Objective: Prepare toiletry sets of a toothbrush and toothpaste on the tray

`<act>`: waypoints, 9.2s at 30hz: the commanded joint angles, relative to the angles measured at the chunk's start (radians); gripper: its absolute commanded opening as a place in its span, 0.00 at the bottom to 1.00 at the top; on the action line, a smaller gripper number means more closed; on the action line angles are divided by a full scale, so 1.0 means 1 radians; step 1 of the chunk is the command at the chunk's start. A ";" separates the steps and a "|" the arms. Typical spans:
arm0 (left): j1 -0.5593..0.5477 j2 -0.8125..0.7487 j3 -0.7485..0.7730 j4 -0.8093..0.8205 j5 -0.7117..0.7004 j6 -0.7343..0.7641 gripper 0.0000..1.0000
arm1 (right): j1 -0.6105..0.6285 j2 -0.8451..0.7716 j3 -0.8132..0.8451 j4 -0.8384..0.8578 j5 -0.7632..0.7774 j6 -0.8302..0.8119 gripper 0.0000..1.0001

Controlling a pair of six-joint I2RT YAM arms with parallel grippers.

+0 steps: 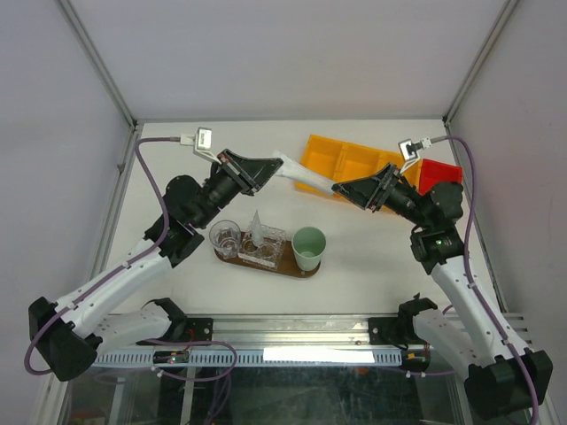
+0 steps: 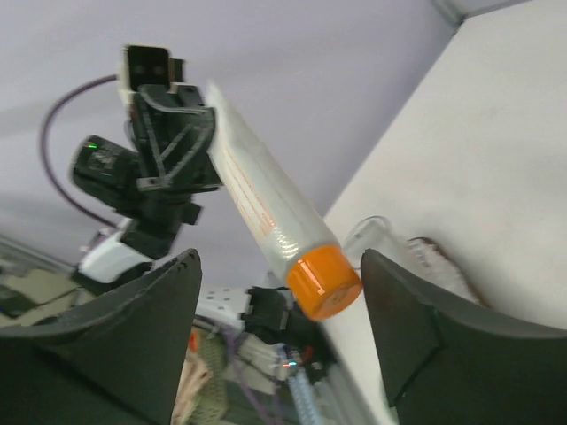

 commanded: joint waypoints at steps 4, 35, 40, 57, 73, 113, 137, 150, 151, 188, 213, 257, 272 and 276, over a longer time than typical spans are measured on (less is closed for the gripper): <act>-0.004 -0.076 0.092 -0.070 -0.021 0.092 0.00 | 0.000 -0.023 0.114 -0.300 0.117 -0.370 0.94; -0.039 -0.102 0.414 -0.866 -0.082 0.255 0.00 | -0.010 -0.004 0.348 -0.745 0.427 -0.727 0.99; -0.089 -0.070 0.445 -0.912 -0.100 0.264 0.00 | -0.012 -0.021 0.332 -0.740 0.437 -0.727 0.99; -0.313 0.044 0.562 -1.075 -0.495 0.325 0.00 | -0.021 -0.034 0.313 -0.732 0.421 -0.729 0.99; -0.371 0.138 0.527 -1.099 -0.625 0.385 0.00 | -0.033 -0.057 0.346 -0.768 0.456 -0.767 0.99; -0.384 0.172 0.368 -0.920 -0.748 0.440 0.00 | -0.037 -0.148 0.328 -0.759 0.500 -0.788 0.99; -0.384 0.187 0.287 -0.866 -0.754 0.423 0.00 | -0.038 -0.160 0.314 -0.747 0.509 -0.791 0.99; -0.386 0.199 0.221 -0.804 -0.770 0.416 0.00 | -0.038 -0.170 0.305 -0.745 0.510 -0.790 0.99; -0.386 0.199 0.216 -0.798 -0.772 0.414 0.00 | -0.038 -0.170 0.305 -0.744 0.511 -0.791 0.99; -0.387 0.199 0.090 -0.705 -0.752 0.393 0.14 | -0.038 -0.179 0.293 -0.740 0.508 -0.791 0.99; -0.393 0.189 0.221 -0.800 -0.726 0.416 0.51 | -0.038 -0.175 0.275 -0.726 0.486 -0.775 0.99; 0.068 -0.005 0.397 -0.508 -0.490 0.726 0.99 | -0.038 -0.148 0.312 -0.808 0.522 -0.797 0.99; 0.178 -0.043 0.300 -0.429 -0.445 0.782 0.99 | -0.038 -0.039 0.323 -0.776 0.462 -0.767 0.99; 0.240 -0.083 0.251 -0.417 -0.396 0.802 0.99 | -0.038 0.017 0.326 -0.777 0.431 -0.754 0.99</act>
